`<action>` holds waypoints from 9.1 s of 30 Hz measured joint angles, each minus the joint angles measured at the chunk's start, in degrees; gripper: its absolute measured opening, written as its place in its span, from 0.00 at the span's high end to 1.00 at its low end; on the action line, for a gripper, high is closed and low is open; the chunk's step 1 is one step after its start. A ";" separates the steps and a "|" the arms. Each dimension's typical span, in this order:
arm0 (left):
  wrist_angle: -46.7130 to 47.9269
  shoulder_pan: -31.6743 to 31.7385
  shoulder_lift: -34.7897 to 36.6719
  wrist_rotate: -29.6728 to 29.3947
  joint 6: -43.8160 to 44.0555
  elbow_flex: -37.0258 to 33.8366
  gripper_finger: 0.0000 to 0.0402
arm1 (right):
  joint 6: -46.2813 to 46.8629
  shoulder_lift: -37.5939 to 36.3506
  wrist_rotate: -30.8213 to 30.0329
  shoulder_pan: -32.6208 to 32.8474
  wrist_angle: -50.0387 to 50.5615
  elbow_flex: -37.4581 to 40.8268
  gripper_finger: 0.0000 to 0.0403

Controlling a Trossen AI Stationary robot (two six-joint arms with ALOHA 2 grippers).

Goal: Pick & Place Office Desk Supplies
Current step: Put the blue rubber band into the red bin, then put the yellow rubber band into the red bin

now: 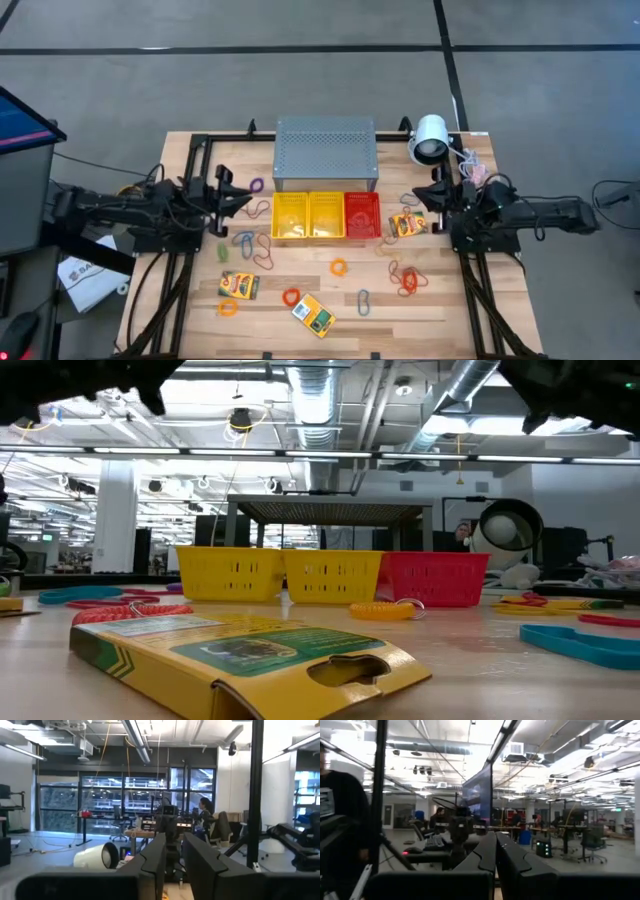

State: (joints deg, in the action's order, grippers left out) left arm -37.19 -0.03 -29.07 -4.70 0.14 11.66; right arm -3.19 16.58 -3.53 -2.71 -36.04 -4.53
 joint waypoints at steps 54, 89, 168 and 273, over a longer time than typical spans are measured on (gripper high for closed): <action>5.60 0.00 -13.91 -0.82 4.72 7.64 0.83 | 10.25 24.32 5.72 -2.32 13.64 -20.21 1.00; 19.26 -0.04 -13.43 -5.89 4.83 9.55 0.83 | 4.39 65.68 -9.46 -18.76 98.19 -49.73 0.65; 20.29 -0.07 -13.41 -3.75 7.85 9.51 0.83 | 12.02 68.39 -5.43 -22.06 84.85 -38.52 0.56; 20.39 -0.04 -13.43 -3.77 8.29 9.51 0.83 | 13.35 61.61 5.23 -9.57 86.97 -38.69 0.95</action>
State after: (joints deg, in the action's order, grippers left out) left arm -16.80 -0.08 -42.50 -8.47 8.43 21.17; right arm 10.17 78.19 1.70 -12.28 50.92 -43.22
